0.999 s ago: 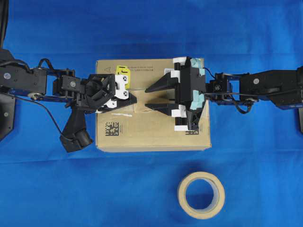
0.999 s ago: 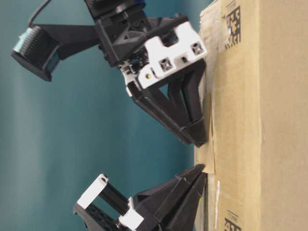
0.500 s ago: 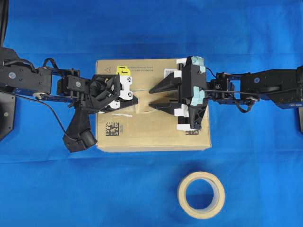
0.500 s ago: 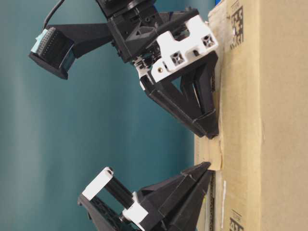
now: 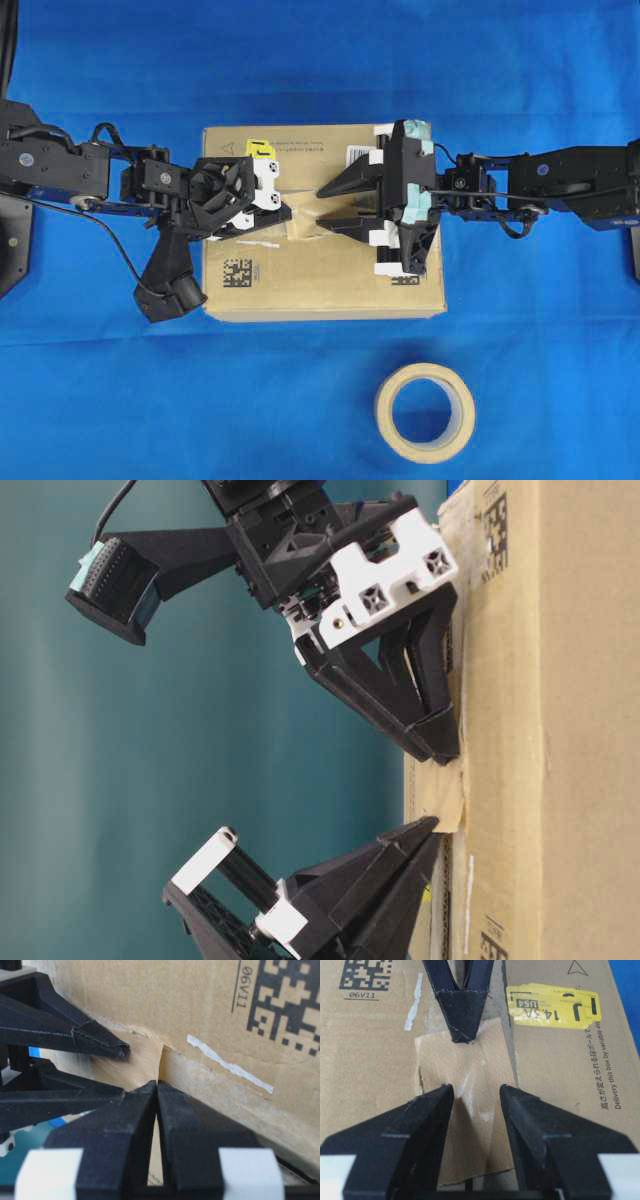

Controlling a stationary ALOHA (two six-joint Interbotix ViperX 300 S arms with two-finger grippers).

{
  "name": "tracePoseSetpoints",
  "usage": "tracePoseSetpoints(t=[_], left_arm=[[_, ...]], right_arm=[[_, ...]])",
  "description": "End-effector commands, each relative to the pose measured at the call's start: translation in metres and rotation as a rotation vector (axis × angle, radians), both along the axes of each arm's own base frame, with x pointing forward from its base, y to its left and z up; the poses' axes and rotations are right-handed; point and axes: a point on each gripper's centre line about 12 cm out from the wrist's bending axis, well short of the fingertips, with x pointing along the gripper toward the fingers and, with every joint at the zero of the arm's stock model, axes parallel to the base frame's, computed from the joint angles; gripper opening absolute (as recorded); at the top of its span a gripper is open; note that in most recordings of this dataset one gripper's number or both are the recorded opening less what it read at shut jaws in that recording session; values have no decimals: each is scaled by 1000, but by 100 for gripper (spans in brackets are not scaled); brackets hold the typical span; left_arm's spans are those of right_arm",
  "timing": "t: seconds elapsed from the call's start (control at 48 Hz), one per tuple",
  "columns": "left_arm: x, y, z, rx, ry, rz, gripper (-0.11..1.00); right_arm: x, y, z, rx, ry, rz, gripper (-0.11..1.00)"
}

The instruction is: Apply tape along the seams of the closed cardboard box to seal it securely.

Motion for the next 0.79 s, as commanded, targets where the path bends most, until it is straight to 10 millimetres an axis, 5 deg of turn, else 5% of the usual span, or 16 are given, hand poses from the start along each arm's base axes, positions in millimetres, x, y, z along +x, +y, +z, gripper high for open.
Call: tracePoseSetpoints(t=[0.0, 0.167, 0.416, 0.77], left_arm=[[6, 1, 11, -1, -21, 2, 1], [9, 1, 11, -7, 9, 7, 10], [10, 0, 15, -9, 24, 5, 71], [8, 2, 17, -19, 87, 14, 67]], right_arm=[[0, -2, 6, 1, -9, -5, 53], [0, -3, 6, 1, -11, -8, 53], [-1, -4, 4, 3, 4, -10, 53], [-4, -6, 0, 4, 20, -16, 53]])
